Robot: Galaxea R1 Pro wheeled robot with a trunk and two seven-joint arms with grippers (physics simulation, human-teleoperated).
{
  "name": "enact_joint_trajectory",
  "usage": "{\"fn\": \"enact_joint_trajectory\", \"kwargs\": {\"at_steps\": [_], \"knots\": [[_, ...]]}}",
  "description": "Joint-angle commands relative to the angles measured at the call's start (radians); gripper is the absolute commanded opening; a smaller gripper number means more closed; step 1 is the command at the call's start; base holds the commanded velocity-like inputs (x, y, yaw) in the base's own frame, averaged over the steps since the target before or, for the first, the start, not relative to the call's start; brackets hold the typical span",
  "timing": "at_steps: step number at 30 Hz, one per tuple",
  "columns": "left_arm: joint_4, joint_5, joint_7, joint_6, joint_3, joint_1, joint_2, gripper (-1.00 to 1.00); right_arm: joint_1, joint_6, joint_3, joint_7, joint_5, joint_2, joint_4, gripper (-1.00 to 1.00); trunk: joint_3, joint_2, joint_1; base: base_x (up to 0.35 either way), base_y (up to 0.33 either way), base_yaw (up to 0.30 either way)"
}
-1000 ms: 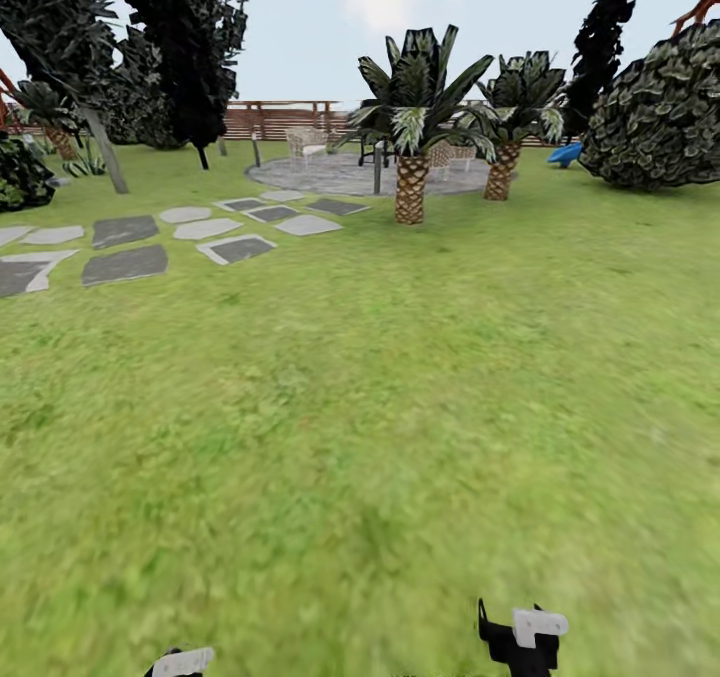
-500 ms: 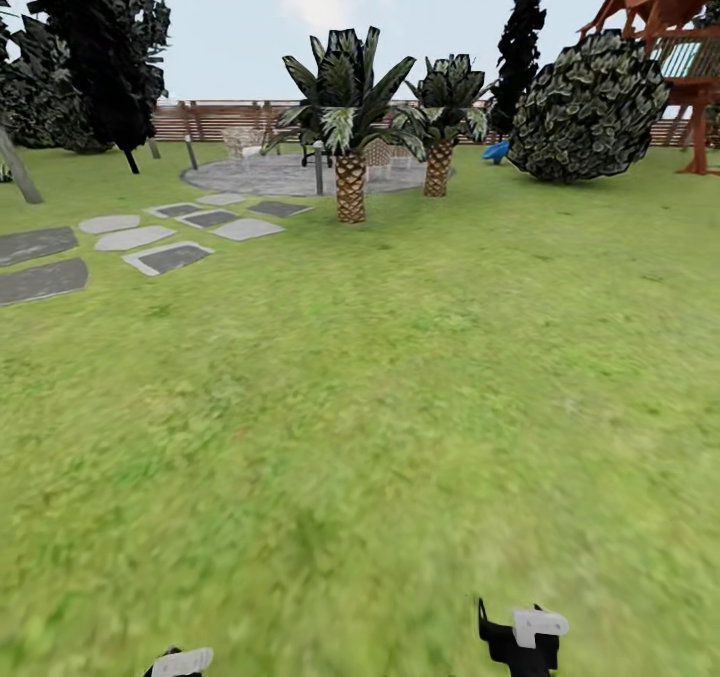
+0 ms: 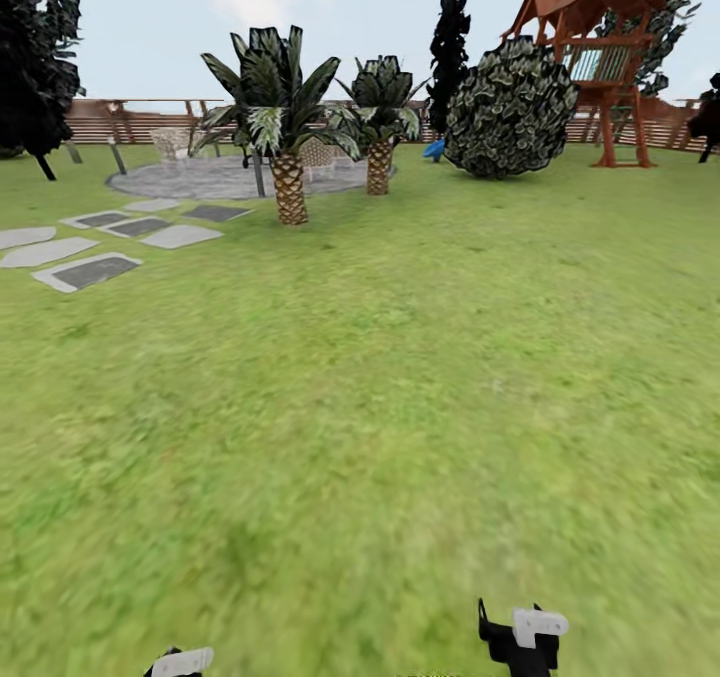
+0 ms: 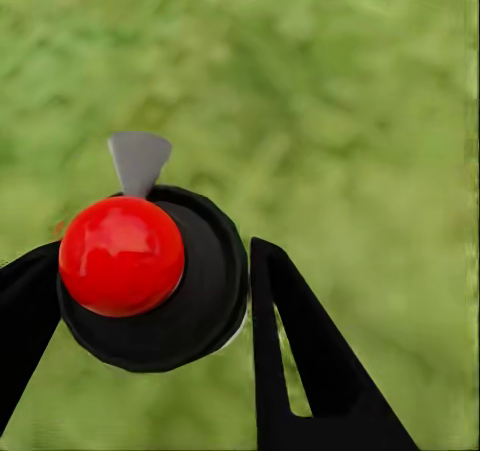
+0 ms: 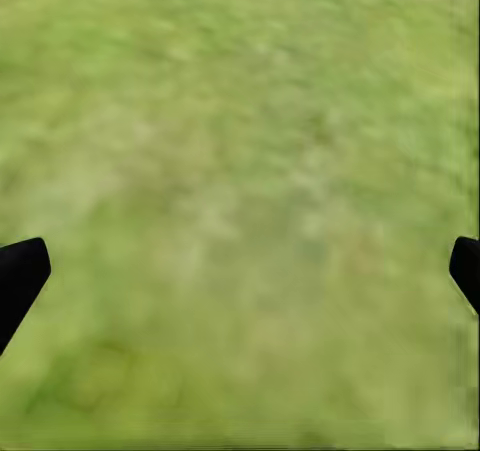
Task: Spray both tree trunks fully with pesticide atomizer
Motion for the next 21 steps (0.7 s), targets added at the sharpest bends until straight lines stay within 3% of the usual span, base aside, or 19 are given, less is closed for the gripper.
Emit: {"fn": "enact_joint_trajectory", "kwargs": {"at_steps": [1, 21], "knots": [[0.0, 0.0, 0.0, 0.0, 0.0, 0.0, 0.0, -1.0, 0.0, 0.0, 0.0, 0.0, 0.0, 0.0, 0.0, 1.0, 0.0, 0.0, 0.0, 0.0, -0.274, -0.3], [0.0, 0.0, 0.0, 0.0, 0.0, 0.0, 0.0, -1.0, 0.0, 0.0, 0.0, 0.0, 0.0, 0.0, 0.0, 1.0, 0.0, 0.0, 0.0, 0.0, -0.274, -0.3]]}}
